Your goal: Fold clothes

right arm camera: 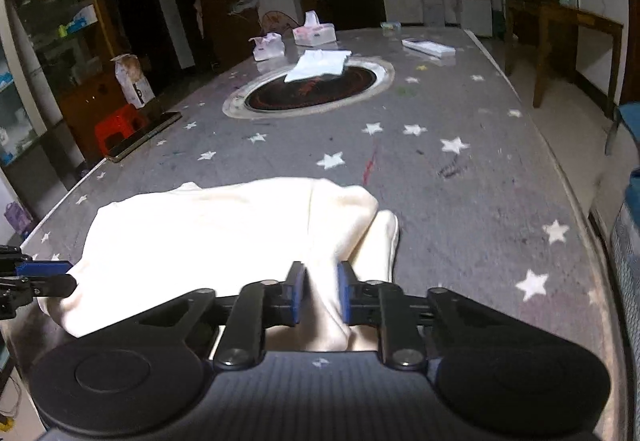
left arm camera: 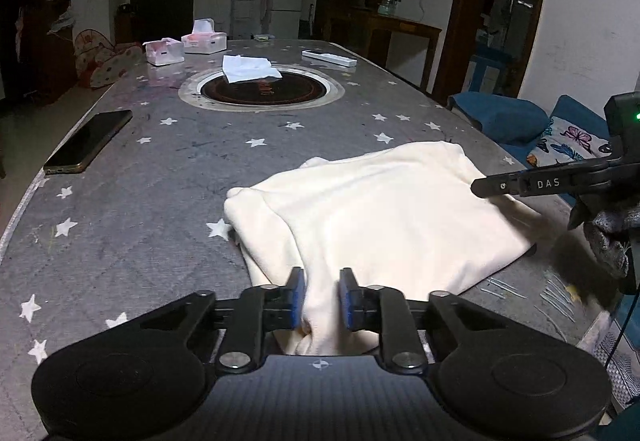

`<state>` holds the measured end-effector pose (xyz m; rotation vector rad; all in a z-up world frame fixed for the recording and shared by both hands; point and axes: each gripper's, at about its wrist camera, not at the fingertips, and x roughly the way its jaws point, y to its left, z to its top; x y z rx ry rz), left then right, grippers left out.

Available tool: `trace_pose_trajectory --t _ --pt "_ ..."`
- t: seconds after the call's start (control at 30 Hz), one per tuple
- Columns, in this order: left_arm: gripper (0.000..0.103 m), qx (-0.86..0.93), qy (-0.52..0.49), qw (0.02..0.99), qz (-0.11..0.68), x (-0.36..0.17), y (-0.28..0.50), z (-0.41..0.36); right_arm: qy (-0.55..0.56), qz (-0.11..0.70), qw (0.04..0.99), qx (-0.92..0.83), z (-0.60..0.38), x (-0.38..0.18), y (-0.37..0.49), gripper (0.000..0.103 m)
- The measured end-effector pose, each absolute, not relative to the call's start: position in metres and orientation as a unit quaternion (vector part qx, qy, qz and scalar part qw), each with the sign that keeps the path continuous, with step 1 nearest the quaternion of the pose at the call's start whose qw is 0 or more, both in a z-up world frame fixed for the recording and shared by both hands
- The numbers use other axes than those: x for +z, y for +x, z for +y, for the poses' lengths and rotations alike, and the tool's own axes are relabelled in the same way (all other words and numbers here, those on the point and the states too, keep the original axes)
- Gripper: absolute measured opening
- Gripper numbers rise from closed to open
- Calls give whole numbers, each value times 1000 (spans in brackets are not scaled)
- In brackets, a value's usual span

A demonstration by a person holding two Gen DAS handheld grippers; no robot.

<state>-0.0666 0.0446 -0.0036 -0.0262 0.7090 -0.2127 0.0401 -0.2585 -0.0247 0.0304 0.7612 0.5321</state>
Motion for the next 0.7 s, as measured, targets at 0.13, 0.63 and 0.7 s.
trace_pose_trajectory --t 0.13,0.63,0.7 --pt "5 -110 -17 935 336 2 -68 49 28 341 901 267 -262 -7 30 10" --pt "5 -90 11 928 361 -1 -61 69 11 346 907 240 -282 -7 4 22" --pt "5 -88 13 931 354 4 -58 71 -12 322 916 237 -281 7 6 24"
